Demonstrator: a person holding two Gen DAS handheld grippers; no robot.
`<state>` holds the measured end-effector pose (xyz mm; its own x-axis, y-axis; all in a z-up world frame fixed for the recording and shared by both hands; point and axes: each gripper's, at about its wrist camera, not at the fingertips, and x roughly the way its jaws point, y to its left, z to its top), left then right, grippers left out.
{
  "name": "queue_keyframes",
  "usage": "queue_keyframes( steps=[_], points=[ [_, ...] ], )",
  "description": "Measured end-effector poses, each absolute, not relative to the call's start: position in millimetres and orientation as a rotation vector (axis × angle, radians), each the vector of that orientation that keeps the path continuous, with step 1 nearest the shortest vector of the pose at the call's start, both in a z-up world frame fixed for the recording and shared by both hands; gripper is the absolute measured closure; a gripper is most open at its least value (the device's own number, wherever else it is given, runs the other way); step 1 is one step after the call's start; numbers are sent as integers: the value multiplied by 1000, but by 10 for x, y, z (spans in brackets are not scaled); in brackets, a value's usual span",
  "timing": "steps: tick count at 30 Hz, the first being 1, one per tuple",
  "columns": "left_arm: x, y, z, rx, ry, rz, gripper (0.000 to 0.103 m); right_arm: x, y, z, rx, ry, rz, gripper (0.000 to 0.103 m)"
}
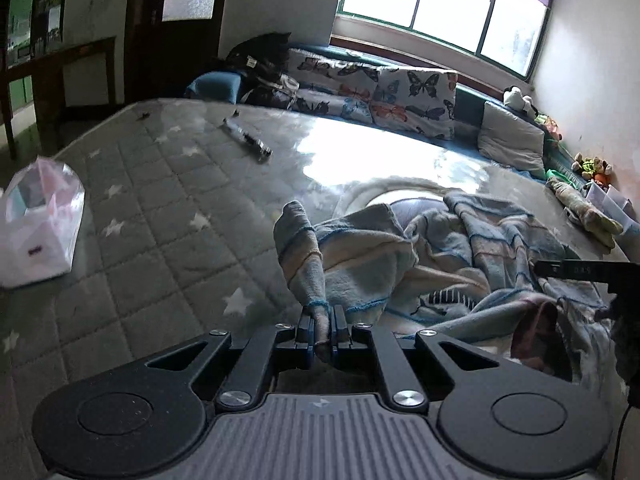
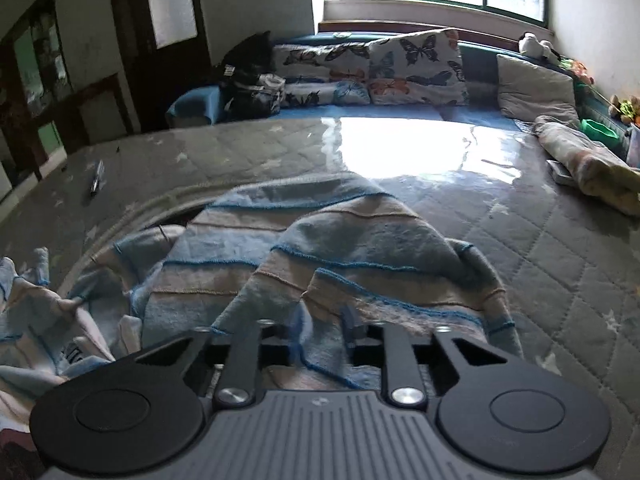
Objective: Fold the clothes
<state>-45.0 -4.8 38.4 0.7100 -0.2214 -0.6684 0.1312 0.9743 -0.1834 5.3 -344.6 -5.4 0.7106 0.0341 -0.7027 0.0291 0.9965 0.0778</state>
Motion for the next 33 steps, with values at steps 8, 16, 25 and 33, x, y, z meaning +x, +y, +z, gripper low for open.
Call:
queue_keyframes(
  steps=[8,16,25,33],
  points=[
    [-442,59,449,-148,751,-183,72,-20,-3375,-38,52,768,0,100],
    [-314,292,463,-187,741,-79,48,-526,-3771,476,117,605,-55,101],
    [32,388,250,-175,795,9,64,-1432,-4376,797,190,473,-227,102],
    [43,336,203,-143,774,16,95,-1654,-4462,684,224,536,-201,98]
  ],
)
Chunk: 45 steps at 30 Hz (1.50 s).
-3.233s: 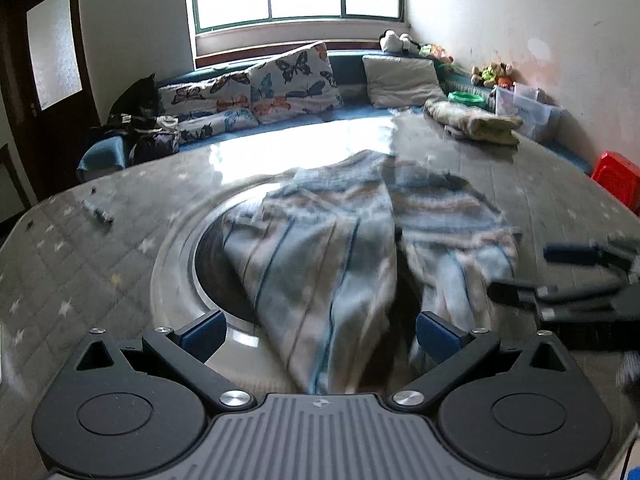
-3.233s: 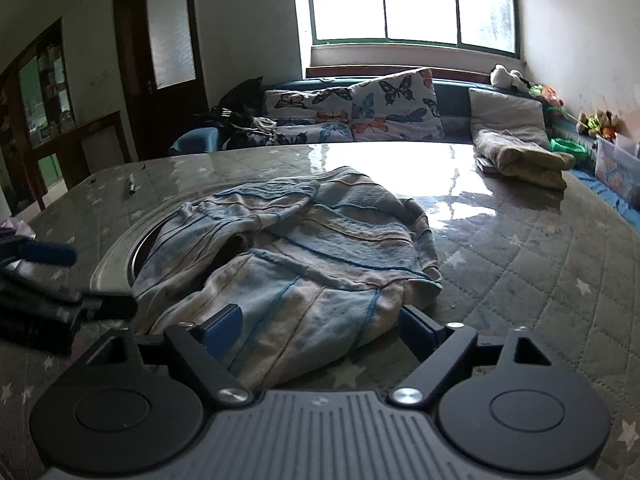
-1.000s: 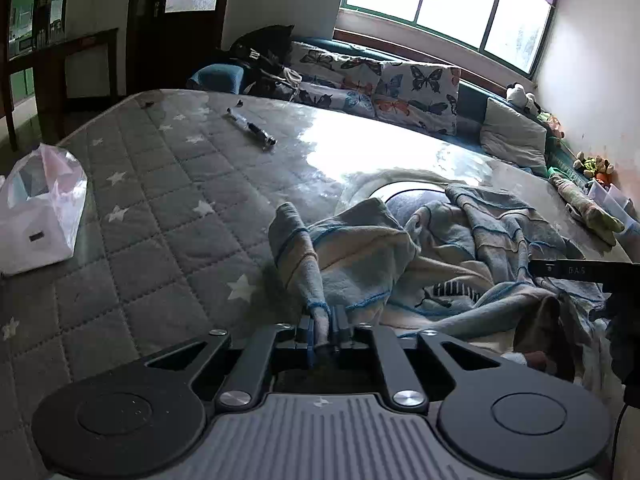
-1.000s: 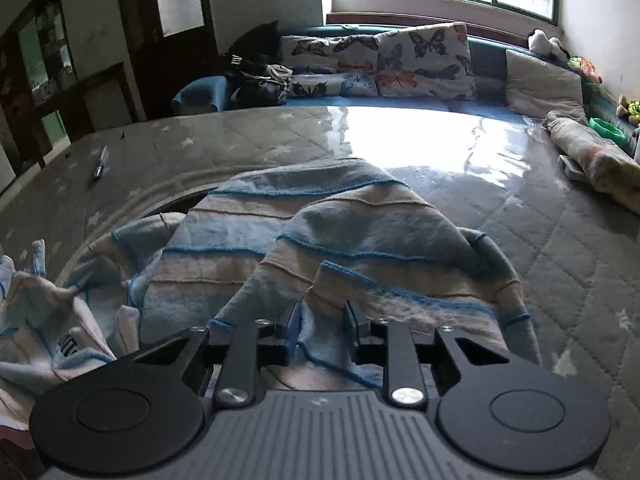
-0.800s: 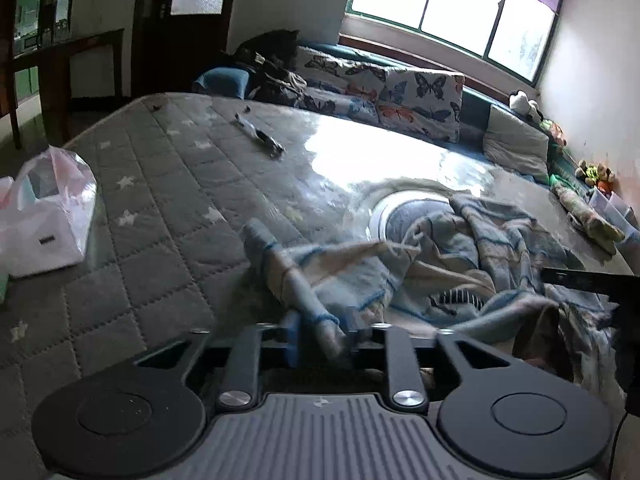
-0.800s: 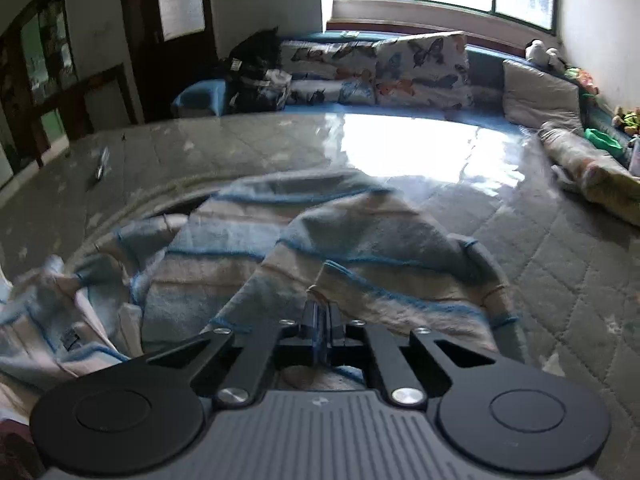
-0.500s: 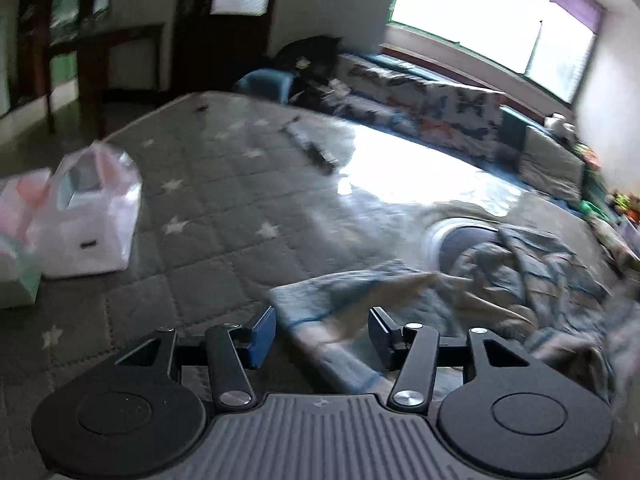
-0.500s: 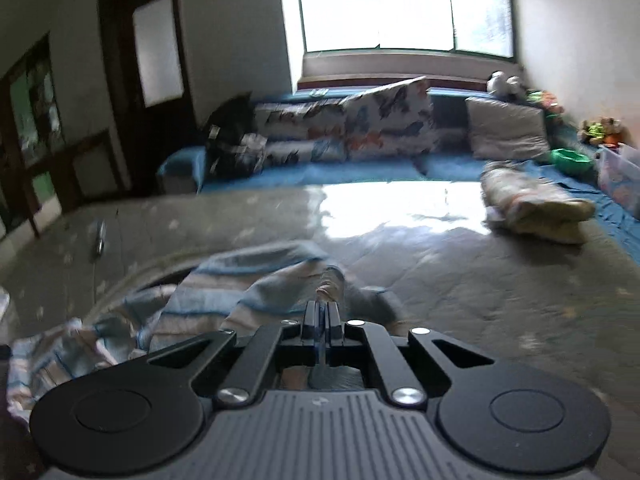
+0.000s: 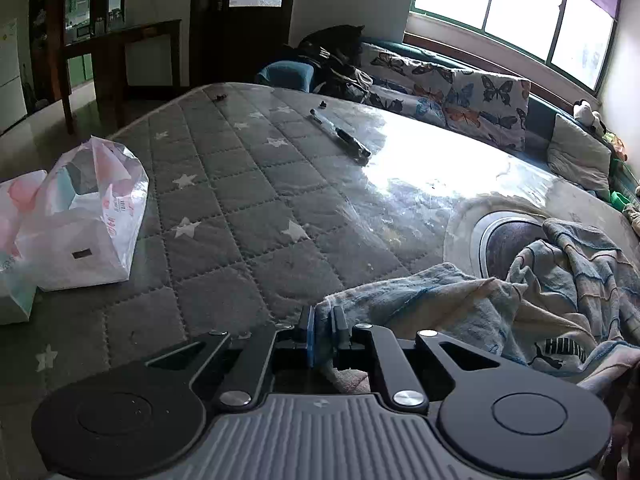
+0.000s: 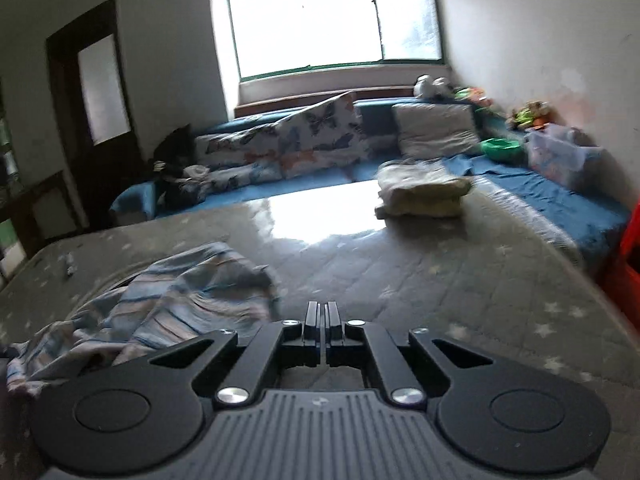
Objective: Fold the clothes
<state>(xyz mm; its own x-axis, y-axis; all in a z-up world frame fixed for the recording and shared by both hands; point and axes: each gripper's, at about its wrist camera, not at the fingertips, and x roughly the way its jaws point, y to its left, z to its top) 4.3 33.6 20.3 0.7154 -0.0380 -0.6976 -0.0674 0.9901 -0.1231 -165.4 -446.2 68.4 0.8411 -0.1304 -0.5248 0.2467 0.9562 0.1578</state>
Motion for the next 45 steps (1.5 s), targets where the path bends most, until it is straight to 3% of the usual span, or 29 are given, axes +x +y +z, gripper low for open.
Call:
queue_keyframes(
  steps=[2,10,17,20,21,22,23,38,45],
  points=[
    [10,329,211,-144,772,17,95,-1483,-4360,641,235,550,-142,97],
    [-23,407,211,-160,778,28,95,-545,-3723,356,189,665,54,77],
    [-17,427,200,-162,782,26,95,34,-3396,-35,144,781,41,68],
    [1,428,214,-160,779,29,95,96,-3349,-141,111,792,21,74],
    [5,425,222,-159,776,31,95,80,-3341,-134,94,796,15,81],
    [11,423,232,-157,773,33,95,58,-3338,-124,80,801,9,95],
    [16,422,245,-155,769,35,95,24,-3344,-113,67,800,5,100],
    [-282,521,822,-167,613,12,96,-1542,-4141,974,97,422,-188,101],
    [-520,726,991,-211,596,-16,96,-2312,-4500,988,172,357,-315,102]
  ],
)
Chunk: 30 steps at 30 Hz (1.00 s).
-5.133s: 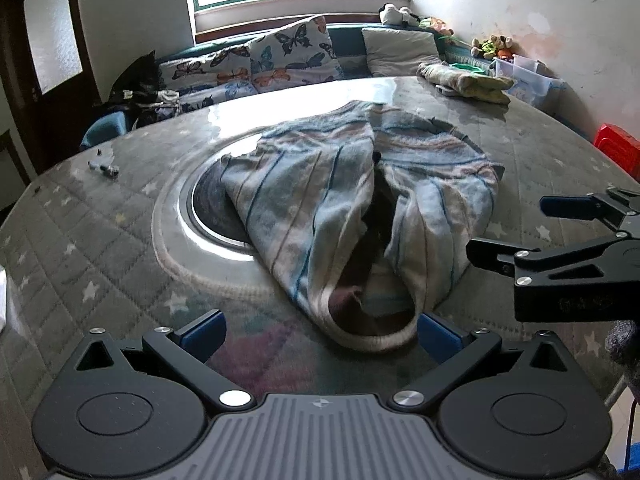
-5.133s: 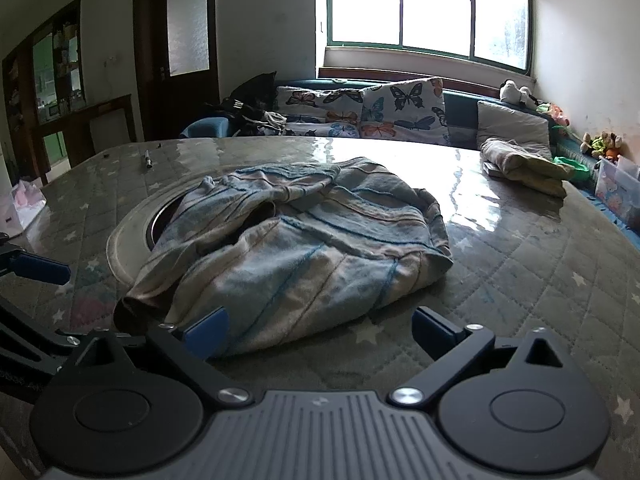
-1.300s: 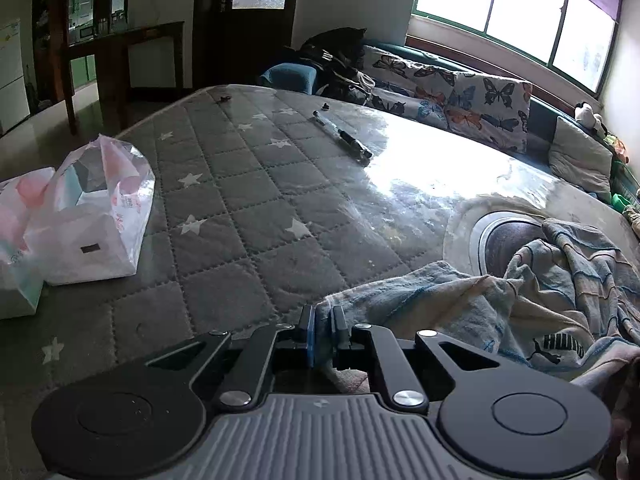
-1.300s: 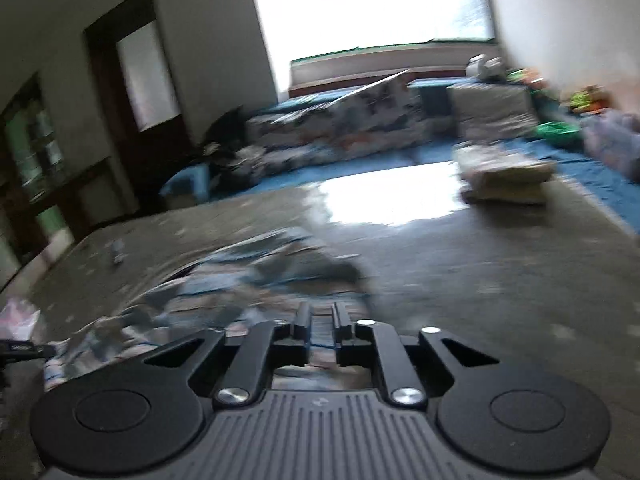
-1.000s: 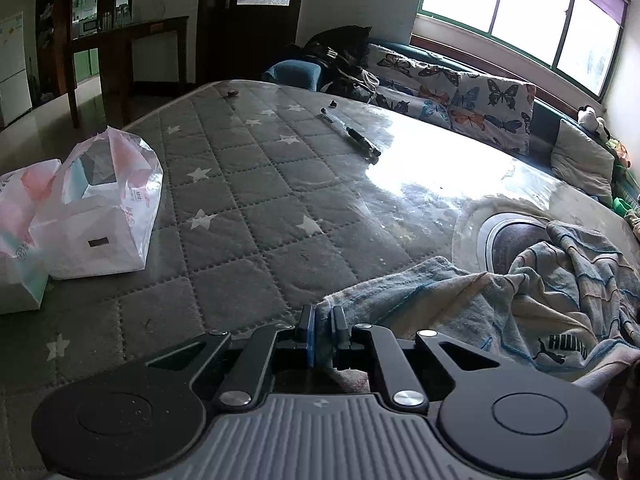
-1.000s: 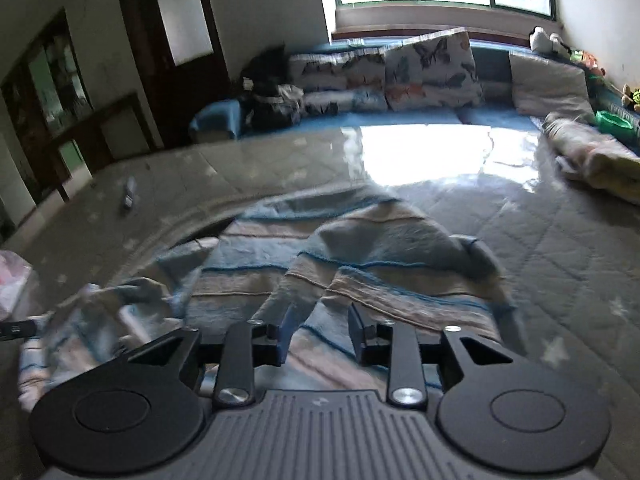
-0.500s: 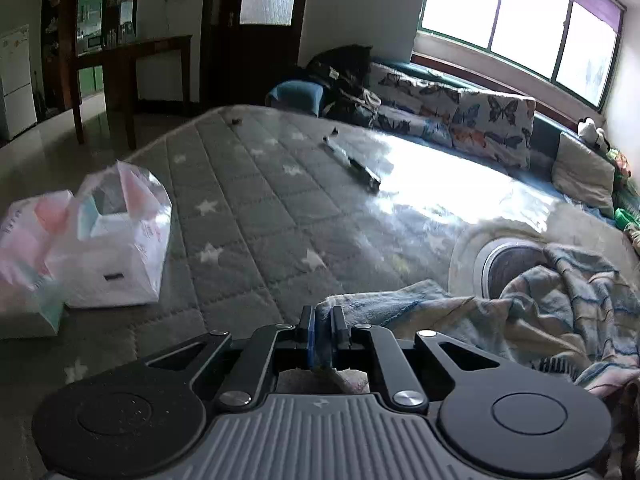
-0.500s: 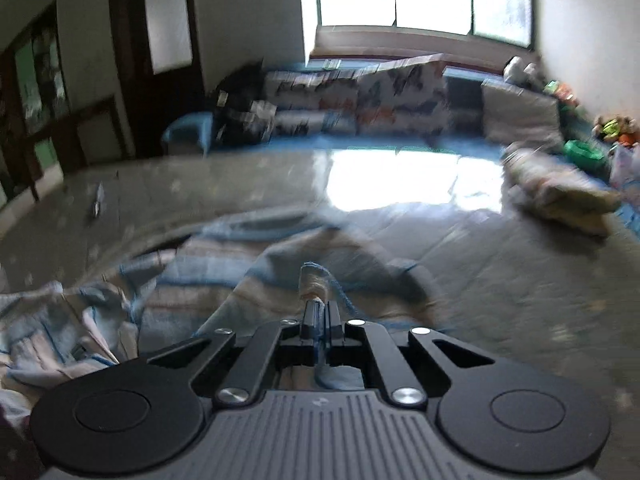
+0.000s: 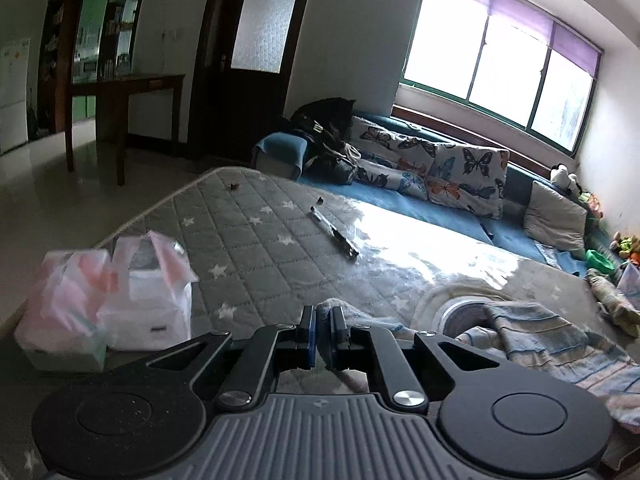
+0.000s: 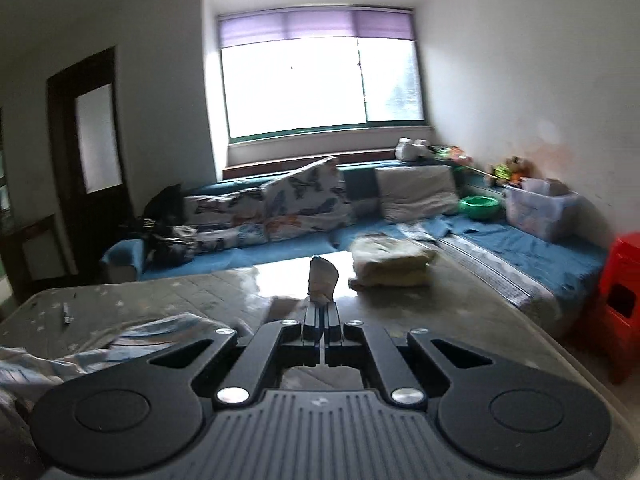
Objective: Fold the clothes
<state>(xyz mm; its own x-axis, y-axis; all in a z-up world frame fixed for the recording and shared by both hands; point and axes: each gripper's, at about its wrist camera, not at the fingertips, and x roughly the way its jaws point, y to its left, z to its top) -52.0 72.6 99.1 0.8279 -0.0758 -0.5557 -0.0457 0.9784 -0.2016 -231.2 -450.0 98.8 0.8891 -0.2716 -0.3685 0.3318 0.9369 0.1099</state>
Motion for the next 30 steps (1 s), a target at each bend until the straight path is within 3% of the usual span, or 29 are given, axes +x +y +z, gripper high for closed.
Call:
queue_keyframes(
  steps=[8,17,19,23,25,27,30],
  points=[
    [-722,925,578,-189,762,38,95,-2469,-4702,253,266,623,-350,100],
    [-1131,443,658,-15,728,-182,93,-2469,-4439,458,138,626,-226,94],
    [-1206,184,650,16,726,-299,93,-2412,-4258,519,117,639,-113,87],
    [-1300,-319,580,57,750,-508,82,-2261,-3832,476,90,693,146,79],
    [-1346,-545,536,104,758,-582,68,-2196,-3612,431,62,720,257,76],
    [-1362,-693,498,135,758,-627,63,-2145,-3412,367,24,746,328,73],
    [-1357,-855,396,184,775,-659,62,-2073,-3193,263,-21,782,376,72]
  ],
)
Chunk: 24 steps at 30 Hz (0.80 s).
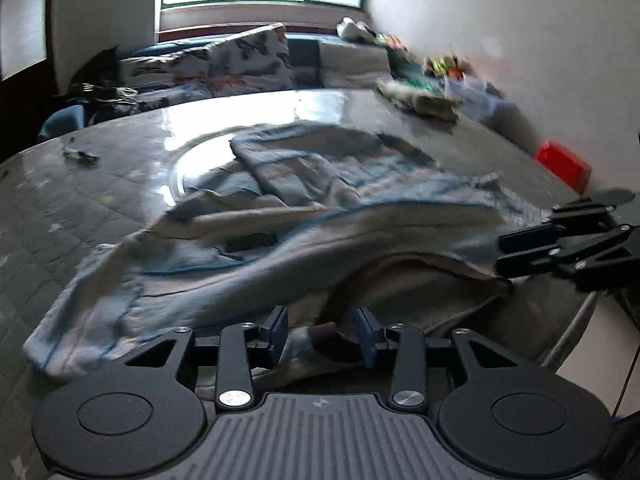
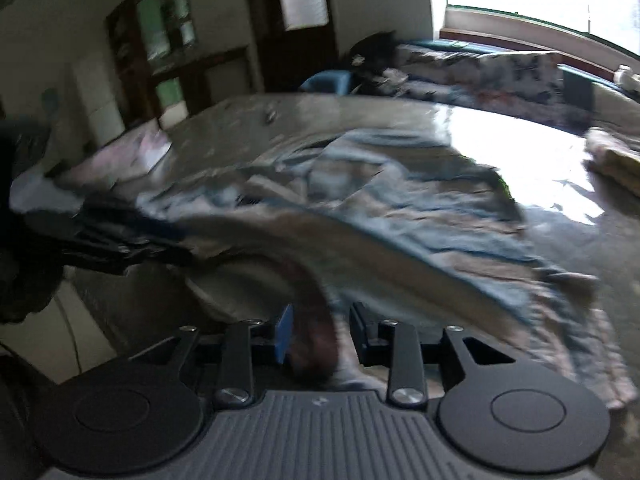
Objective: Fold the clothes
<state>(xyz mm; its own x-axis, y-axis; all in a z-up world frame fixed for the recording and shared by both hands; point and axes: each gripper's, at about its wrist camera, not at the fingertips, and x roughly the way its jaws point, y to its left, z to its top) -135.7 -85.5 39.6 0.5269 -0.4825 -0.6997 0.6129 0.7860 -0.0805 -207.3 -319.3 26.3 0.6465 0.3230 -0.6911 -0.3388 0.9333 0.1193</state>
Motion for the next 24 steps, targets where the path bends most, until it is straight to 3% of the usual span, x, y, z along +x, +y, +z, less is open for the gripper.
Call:
queue_keyframes(
  steps=[3,7,9,15,19,24],
  points=[
    [-1339,-936,294,231,790,-652,63,-2037,-3074,156,-74,797,367,73],
    [-1314,-938,242,240,803,-645,79,-2024,-3065,63,-82,830,351,96],
    [-1310,-910,262,232,801,-647,84,-2051,-3065,78,-97,816,339,101],
    [-1526,-652,507,182,741,-702,87,-2322,-3182,377,-101,749,365,102],
    [-1482,-642,306,189,841,-715,86,-2345,-3183,234,-93,850,428,102],
    [-1332,-599,393,169,846,-737,75,-2225,-3241,222,-82,897,473,96]
  ],
)
